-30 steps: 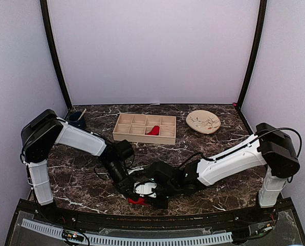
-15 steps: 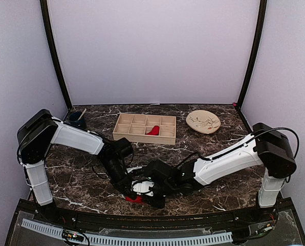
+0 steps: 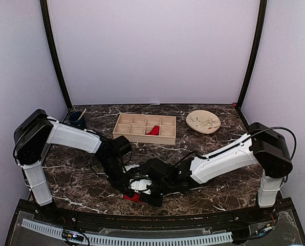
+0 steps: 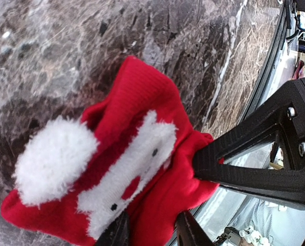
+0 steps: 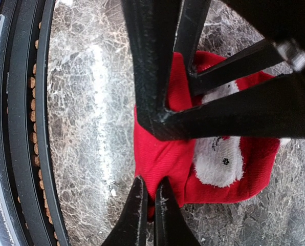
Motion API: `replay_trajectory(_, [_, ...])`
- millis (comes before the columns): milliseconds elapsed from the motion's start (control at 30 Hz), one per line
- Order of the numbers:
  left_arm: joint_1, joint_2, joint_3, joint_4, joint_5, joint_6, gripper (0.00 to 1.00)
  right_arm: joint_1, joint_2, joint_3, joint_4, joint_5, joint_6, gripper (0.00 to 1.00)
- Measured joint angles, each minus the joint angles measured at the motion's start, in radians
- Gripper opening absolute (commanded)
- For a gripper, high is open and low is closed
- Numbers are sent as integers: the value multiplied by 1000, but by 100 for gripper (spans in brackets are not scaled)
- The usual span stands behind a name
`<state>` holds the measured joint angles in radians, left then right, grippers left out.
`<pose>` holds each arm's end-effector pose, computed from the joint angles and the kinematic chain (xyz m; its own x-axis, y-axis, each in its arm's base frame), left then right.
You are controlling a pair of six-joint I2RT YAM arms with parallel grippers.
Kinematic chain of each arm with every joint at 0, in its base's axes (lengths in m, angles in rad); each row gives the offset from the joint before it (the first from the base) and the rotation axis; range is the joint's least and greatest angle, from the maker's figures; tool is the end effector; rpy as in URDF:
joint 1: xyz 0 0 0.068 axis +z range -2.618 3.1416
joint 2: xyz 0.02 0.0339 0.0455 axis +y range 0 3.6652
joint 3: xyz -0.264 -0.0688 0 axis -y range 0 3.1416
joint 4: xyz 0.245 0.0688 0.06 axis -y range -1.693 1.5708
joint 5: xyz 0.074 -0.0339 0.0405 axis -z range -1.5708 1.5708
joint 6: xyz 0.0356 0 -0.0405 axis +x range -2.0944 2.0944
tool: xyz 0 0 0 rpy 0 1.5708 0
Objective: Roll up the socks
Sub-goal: Roll the sock at the center of the board.
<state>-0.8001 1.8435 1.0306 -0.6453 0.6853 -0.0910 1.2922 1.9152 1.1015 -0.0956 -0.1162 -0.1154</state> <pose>0.2029 -0.2413 0.1301 -0.7443 0.6656 -0.0547 0.5396 0.5511 -0.6365 0.1028 0.3744 0.1388 -0.1033 -0.7772 -0.6207 -0.9930 0.1160 0.0201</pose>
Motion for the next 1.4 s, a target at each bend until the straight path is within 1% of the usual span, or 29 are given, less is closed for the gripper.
replay_trajectory(333, [6,-27,-1,-33,-53,-18,33,-14,18,23,-6,-20,25,4])
replay_trajectory(500, [6,-57,-15,-39,-85,-40,39,-19,25,32,-9,-26,39,4])
replay_trajectory(867, [12,-111,-23,-40,-130,-87,41,-29,36,51,-27,-40,64,4])
replay_trajectory(1167, [23,-251,-31,-18,-200,-150,42,-35,61,96,-61,-41,70,4])
replay_trajectory(1300, [23,-302,-76,14,-236,-187,42,-38,70,115,-77,-41,71,4])
replay_trajectory(1400, [23,-306,-114,31,-264,-214,39,-38,70,117,-81,-41,72,4])
